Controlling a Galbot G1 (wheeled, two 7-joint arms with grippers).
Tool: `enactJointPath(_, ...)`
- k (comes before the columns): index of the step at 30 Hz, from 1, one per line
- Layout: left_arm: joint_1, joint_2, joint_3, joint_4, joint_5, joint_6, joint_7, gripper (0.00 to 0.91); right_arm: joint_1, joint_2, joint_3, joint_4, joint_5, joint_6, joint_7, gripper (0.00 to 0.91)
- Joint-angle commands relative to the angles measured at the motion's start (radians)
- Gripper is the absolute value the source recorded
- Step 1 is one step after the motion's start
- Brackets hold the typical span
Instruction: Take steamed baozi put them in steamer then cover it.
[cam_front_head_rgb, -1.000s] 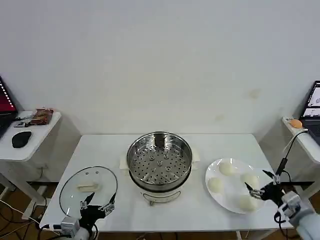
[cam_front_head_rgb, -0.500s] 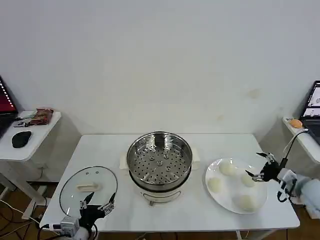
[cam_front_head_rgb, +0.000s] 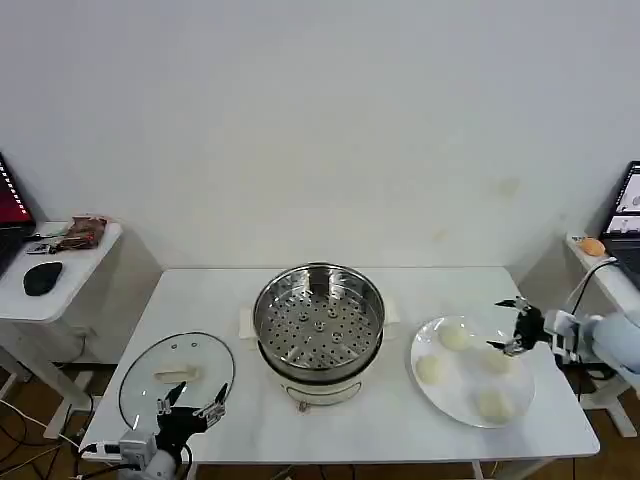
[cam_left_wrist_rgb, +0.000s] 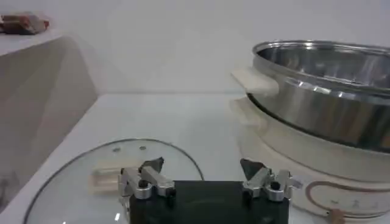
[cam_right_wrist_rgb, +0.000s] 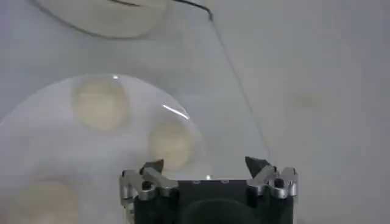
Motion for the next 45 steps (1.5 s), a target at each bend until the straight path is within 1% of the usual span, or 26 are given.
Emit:
enactJointPath(1,-0.001,0.0,0.001,-0.001,0.001,0.001,-0.001,0.907,0.386,0.041,-0.421,-0.136,0.026,0.011,-0.14,0.907)
enactJointPath(3,-0.003,-0.001,0.002,-0.002,0.001,0.003,0.0,0.907,0.419,0.071,-0.467,-0.166,0.028,0.018,-0.156,0.907)
enactJointPath(5,-0.006,-0.002,0.002,-0.001,0.0,0.004,0.0,0.907,0.476,0.102,-0.524,-0.208,-0.003,0.049,-0.189,0.907)
enactJointPath(8,-0.008,-0.002,0.001,0.003,-0.002,0.005,0.0,0.907,0.528,0.141,-0.566,-0.255,-0.016,0.075,-0.228,0.907)
enactJointPath(10,-0.008,-0.003,0.001,0.003,-0.003,0.006,0.0,0.907,0.552,0.161,-0.584,-0.279,-0.017,0.085,-0.242,0.907)
enactJointPath(11,-0.008,-0.003,0.001,0.003,-0.003,0.006,0.0,0.907,0.563,0.18,-0.595,-0.306,-0.021,0.107,-0.252,0.907)
enactJointPath(14,-0.012,-0.003,0.003,0.0,-0.004,0.009,0.0,0.907,0.577,0.221,-0.607,-0.346,-0.028,0.141,-0.272,0.907)
enactJointPath(16,-0.015,-0.003,0.003,0.0,-0.006,0.01,0.0,0.907,0.582,0.248,-0.611,-0.381,-0.054,0.174,-0.283,0.907)
enactJointPath(19,-0.019,-0.003,0.003,0.0,-0.01,0.012,-0.001,0.907,0.587,0.272,-0.623,-0.411,-0.111,0.2,-0.298,0.907)
enactJointPath(24,-0.015,-0.002,0.003,-0.004,-0.012,0.014,0.0,0.907,0.573,0.305,-0.623,-0.448,-0.159,0.222,-0.306,0.907)
enactJointPath(29,-0.019,-0.002,0.003,-0.002,-0.014,0.017,0.0,0.907,0.556,0.336,-0.616,-0.471,-0.183,0.233,-0.304,0.907)
enactJointPath(37,-0.02,0.0,0.003,-0.004,-0.017,0.02,-0.002,0.907,0.528,0.378,-0.608,-0.499,-0.198,0.234,-0.297,0.907)
enactJointPath(45,-0.018,0.0,0.003,-0.007,-0.017,0.022,-0.003,0.907,0.5,0.399,-0.59,-0.523,-0.207,0.23,-0.296,0.907)
